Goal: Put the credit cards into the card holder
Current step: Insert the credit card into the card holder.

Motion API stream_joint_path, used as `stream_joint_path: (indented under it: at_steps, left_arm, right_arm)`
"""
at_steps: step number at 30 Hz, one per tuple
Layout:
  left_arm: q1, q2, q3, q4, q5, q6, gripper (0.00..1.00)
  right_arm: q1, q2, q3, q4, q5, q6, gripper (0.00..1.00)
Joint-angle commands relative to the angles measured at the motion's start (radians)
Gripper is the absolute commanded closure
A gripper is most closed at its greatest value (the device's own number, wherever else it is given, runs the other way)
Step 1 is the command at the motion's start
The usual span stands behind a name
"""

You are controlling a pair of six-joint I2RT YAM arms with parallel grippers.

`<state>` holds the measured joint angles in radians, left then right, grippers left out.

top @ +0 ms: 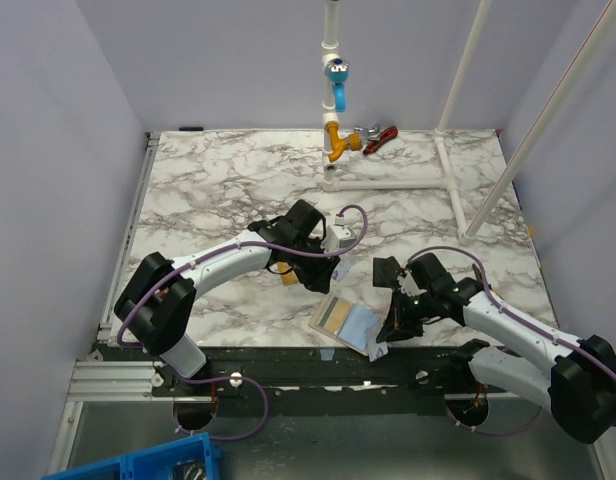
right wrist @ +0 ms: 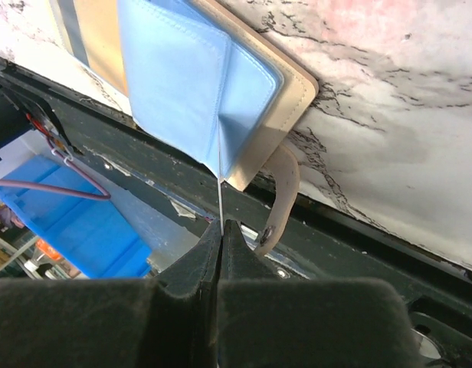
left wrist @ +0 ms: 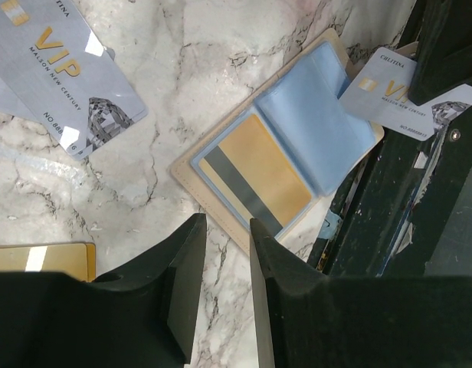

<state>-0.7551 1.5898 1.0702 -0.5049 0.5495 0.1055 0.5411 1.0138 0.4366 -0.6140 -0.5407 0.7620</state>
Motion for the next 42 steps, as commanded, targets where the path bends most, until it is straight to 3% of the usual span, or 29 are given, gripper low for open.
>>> stream_joint_path:
  at_steps: [1, 32, 42]
  left_arm:
    - [-0.004, -0.004, 0.029, -0.013, -0.006, 0.017, 0.70]
    - [0.010, -0.032, 0.066, -0.069, 0.029, 0.043, 0.72]
    - [0.041, -0.068, 0.087, -0.131, 0.156, 0.209, 0.72]
  right_arm:
    - [-0.006, 0.013, -0.040, 0.074, -0.032, 0.020, 0.99]
    - [-0.006, 0.105, 0.091, 0.238, -0.124, 0.022, 0.99]
    - [0.004, 0.295, 0.108, 0.431, -0.132, 0.038, 0.99]
